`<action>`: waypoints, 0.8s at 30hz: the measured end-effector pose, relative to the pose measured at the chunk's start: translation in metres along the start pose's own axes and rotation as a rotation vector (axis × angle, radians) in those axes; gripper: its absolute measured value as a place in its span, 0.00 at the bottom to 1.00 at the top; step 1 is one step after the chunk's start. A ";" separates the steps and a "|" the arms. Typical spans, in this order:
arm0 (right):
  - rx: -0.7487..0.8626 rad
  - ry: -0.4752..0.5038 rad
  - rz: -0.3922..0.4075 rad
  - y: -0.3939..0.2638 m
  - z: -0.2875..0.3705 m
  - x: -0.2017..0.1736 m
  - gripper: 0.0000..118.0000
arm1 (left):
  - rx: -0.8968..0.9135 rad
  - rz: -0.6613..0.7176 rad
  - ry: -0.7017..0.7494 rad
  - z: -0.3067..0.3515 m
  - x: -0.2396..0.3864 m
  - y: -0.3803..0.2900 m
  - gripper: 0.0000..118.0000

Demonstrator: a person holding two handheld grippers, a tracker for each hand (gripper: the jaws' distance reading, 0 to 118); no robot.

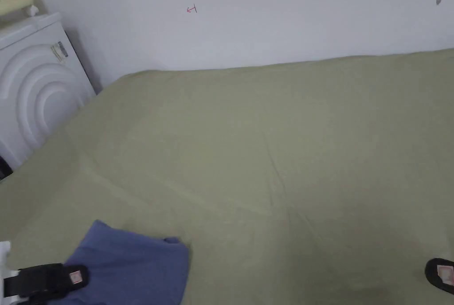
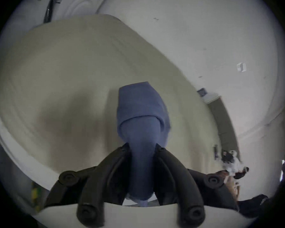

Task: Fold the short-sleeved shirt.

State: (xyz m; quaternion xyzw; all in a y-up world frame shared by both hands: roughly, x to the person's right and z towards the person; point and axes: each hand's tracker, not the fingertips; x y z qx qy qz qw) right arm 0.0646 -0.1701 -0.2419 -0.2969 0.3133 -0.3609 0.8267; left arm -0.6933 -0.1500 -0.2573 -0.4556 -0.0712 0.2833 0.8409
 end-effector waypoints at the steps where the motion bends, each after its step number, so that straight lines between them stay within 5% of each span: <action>1: -0.010 -0.017 0.014 -0.001 0.003 -0.002 0.00 | -0.017 0.008 0.053 0.003 -0.014 0.009 0.21; 6: -0.038 -0.105 0.042 -0.007 0.021 -0.007 0.00 | -0.020 0.093 0.277 0.009 -0.061 0.017 0.22; 9: -0.011 -0.119 0.038 -0.008 0.034 -0.008 0.00 | -0.008 0.193 0.315 -0.003 -0.075 -0.004 0.63; 12: 0.004 -0.131 0.024 -0.001 0.043 -0.013 0.00 | 0.098 0.272 0.188 0.016 -0.075 -0.027 0.64; 14: 0.013 -0.125 0.062 0.005 0.052 -0.024 0.00 | 0.165 0.262 0.249 0.040 -0.056 -0.032 0.64; 16: 0.038 -0.120 0.126 0.012 0.065 -0.039 0.00 | 0.295 0.129 0.390 0.073 -0.001 -0.038 0.55; 18: 0.076 -0.215 0.260 0.019 0.079 -0.062 0.00 | 0.455 0.016 0.404 0.102 0.055 -0.051 0.51; 20: 0.114 -0.317 0.415 0.022 0.091 -0.084 0.00 | 0.621 -0.074 0.346 0.115 0.117 -0.073 0.17; 21: 0.142 -0.399 0.494 0.022 0.096 -0.097 0.00 | 0.688 -0.144 0.301 0.117 0.151 -0.090 0.07; 24: 0.215 -0.470 0.623 0.016 0.112 -0.116 0.00 | 0.784 -0.274 0.179 0.109 0.220 -0.125 0.07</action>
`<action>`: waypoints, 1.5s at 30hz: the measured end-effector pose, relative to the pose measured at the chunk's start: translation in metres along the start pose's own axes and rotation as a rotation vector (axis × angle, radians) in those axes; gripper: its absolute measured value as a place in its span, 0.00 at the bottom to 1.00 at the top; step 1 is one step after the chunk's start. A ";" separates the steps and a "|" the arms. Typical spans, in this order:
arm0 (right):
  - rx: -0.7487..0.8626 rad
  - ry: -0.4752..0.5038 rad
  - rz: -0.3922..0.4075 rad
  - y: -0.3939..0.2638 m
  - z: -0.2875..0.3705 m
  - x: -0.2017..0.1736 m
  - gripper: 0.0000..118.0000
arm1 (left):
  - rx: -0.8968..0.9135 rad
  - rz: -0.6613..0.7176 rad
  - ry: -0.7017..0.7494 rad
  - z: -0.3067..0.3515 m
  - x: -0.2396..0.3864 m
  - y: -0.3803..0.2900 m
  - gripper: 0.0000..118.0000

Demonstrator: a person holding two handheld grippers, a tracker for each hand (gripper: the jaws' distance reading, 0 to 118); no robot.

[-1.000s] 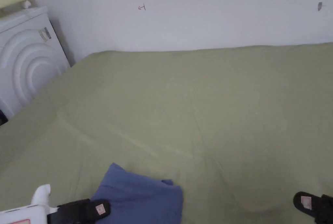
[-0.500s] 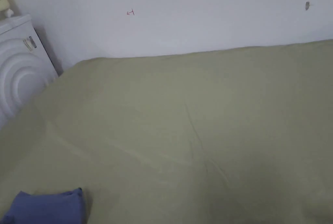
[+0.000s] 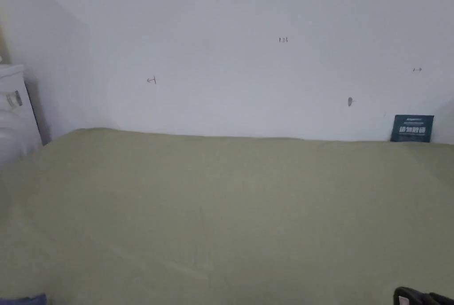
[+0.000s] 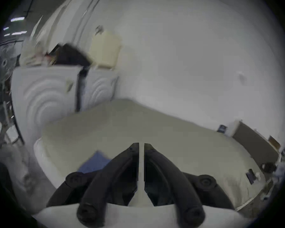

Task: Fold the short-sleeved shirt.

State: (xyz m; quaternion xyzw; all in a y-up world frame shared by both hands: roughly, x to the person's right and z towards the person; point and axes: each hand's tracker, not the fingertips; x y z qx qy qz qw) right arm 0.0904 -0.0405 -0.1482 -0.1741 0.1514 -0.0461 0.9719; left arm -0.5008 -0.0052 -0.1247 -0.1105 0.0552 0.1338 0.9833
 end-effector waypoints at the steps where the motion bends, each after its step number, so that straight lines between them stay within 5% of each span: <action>1: 0.020 -0.048 0.016 0.002 0.008 -0.004 0.00 | -0.005 0.007 -0.045 0.004 0.031 -0.007 0.07; 7: 0.178 -0.182 0.172 0.024 0.031 -0.003 0.00 | 0.018 -0.070 -0.236 -0.006 0.154 -0.035 0.07; 10: 0.254 -0.323 0.223 0.047 0.026 -0.001 0.00 | 0.082 -0.173 -0.197 -0.029 0.206 -0.028 0.07; 15: 0.303 -0.473 0.203 0.062 0.011 0.006 0.00 | 0.175 -0.270 -0.123 -0.026 0.264 -0.020 0.07; 21: 0.258 -0.496 0.151 0.060 0.006 0.006 0.00 | 0.140 -0.244 -0.151 -0.030 0.270 -0.024 0.07; 24: 0.243 -0.515 0.137 0.059 0.006 0.005 0.10 | 0.140 -0.254 -0.149 -0.032 0.275 -0.022 0.12; 25: 0.230 -0.539 0.136 0.060 0.003 0.007 0.32 | 0.133 -0.257 -0.157 -0.034 0.271 -0.021 0.28; 27: 0.184 -0.557 0.120 0.060 -0.002 0.012 0.90 | 0.121 -0.256 -0.148 -0.039 0.277 -0.022 0.84; 28: 0.167 -0.528 0.105 0.058 -0.003 0.013 0.99 | 0.113 -0.250 -0.142 -0.040 0.274 -0.025 1.00; 39: 0.263 -0.475 0.147 0.045 0.003 0.000 0.99 | 0.110 -0.201 -0.127 -0.039 0.265 -0.042 1.00; 45: 0.281 -0.438 0.077 0.044 0.001 0.004 0.99 | 0.105 -0.189 -0.145 -0.039 0.266 -0.042 1.00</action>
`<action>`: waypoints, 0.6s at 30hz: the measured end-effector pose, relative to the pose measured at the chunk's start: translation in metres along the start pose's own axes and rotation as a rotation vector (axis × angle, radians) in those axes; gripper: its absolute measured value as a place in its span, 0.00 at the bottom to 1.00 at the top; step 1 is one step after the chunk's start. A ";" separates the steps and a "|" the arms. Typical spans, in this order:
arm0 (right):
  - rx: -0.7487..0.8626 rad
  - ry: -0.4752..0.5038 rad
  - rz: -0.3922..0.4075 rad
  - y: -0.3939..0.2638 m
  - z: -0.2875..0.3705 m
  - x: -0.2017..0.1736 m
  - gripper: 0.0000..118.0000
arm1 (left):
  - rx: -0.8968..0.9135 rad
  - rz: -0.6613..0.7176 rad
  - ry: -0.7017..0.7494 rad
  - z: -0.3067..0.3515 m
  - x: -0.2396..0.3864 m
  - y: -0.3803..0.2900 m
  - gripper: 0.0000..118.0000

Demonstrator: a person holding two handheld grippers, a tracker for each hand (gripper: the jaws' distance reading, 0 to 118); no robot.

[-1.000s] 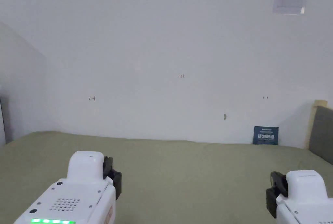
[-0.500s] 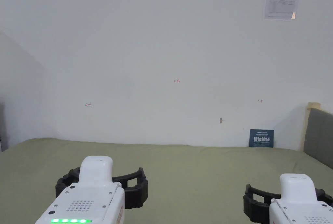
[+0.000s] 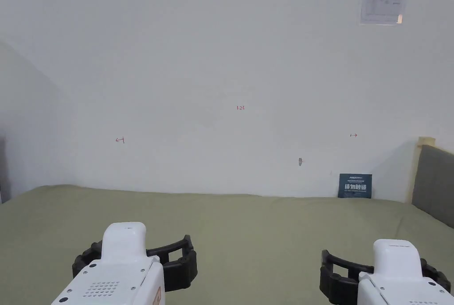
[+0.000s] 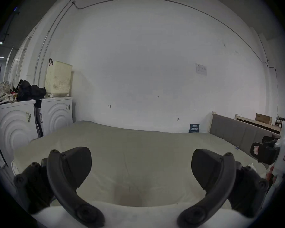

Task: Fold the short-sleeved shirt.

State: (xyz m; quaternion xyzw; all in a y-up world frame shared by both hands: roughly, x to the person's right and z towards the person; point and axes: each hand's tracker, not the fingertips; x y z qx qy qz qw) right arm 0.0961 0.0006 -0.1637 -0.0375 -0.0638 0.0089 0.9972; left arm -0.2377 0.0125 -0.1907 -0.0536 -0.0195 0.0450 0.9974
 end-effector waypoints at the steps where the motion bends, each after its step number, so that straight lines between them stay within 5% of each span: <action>1: 0.024 0.022 -0.020 -0.002 0.002 0.002 1.00 | 0.002 -0.005 -0.007 0.002 0.000 -0.002 1.00; 10: 0.074 0.117 -0.022 -0.005 0.012 0.002 1.00 | -0.025 -0.014 -0.036 0.001 0.005 -0.009 1.00; 18: 0.095 0.097 -0.015 -0.003 0.010 0.000 1.00 | -0.008 -0.012 -0.034 0.001 0.004 -0.003 1.00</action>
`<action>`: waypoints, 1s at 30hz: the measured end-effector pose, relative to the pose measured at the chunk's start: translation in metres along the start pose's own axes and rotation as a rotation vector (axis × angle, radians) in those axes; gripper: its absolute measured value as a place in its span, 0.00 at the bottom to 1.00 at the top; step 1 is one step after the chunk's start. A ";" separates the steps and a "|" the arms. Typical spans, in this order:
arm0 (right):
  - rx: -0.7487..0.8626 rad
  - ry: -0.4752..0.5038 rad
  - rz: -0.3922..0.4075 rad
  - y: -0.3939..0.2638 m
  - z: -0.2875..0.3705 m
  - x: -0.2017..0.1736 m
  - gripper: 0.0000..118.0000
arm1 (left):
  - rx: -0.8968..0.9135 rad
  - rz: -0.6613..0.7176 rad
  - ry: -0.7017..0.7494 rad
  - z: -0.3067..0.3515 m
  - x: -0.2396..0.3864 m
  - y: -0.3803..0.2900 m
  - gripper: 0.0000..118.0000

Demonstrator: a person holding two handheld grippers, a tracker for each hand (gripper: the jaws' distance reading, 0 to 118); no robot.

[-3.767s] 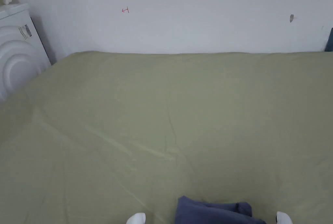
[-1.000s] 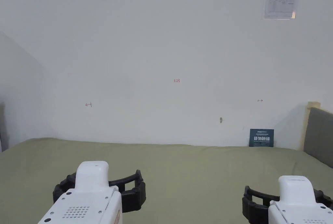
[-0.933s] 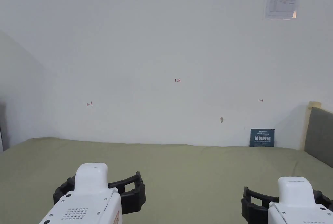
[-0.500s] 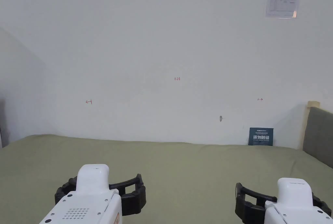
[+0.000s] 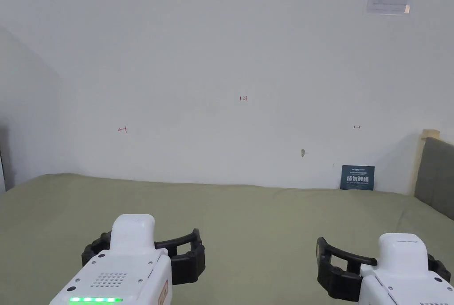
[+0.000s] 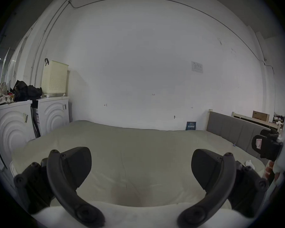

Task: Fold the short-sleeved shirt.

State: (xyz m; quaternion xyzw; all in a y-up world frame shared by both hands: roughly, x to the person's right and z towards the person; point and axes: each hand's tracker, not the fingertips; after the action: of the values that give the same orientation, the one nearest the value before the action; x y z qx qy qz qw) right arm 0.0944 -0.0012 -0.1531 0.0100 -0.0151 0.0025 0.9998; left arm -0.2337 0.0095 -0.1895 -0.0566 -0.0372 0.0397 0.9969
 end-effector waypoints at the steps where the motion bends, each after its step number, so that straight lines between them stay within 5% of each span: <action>1: -0.005 -0.022 0.001 0.000 -0.002 0.000 1.00 | -0.001 0.001 0.003 -0.001 0.000 0.001 1.00; 9: 0.006 -0.064 -0.112 0.000 -0.002 0.010 1.00 | -0.011 -0.005 -0.003 -0.006 -0.001 0.003 1.00; 15: 0.026 -0.109 -0.127 0.007 -0.005 0.012 1.00 | -0.016 -0.003 -0.003 -0.006 0.000 0.001 1.00; 19: 0.055 -0.205 -0.069 0.001 -0.003 0.006 1.00 | -0.033 0.021 -0.014 -0.007 -0.001 -0.001 1.00; 22: 0.034 -0.169 -0.008 -0.002 -0.007 0.004 1.00 | -0.037 0.010 -0.019 -0.008 -0.001 -0.002 1.00; 28: -0.064 -0.039 -0.067 -0.001 -0.019 0.008 1.00 | -0.024 -0.008 -0.016 -0.008 -0.001 -0.002 1.00; 30: -0.078 -0.092 -0.071 0.002 -0.021 0.005 1.00 | -0.025 -0.003 -0.007 -0.008 -0.002 -0.002 1.00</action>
State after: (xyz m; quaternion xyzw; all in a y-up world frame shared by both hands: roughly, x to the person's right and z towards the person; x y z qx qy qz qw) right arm 0.1003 0.0010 -0.1736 -0.0285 -0.0608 -0.0339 0.9972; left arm -0.2349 0.0063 -0.1977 -0.0686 -0.0412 0.0377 0.9961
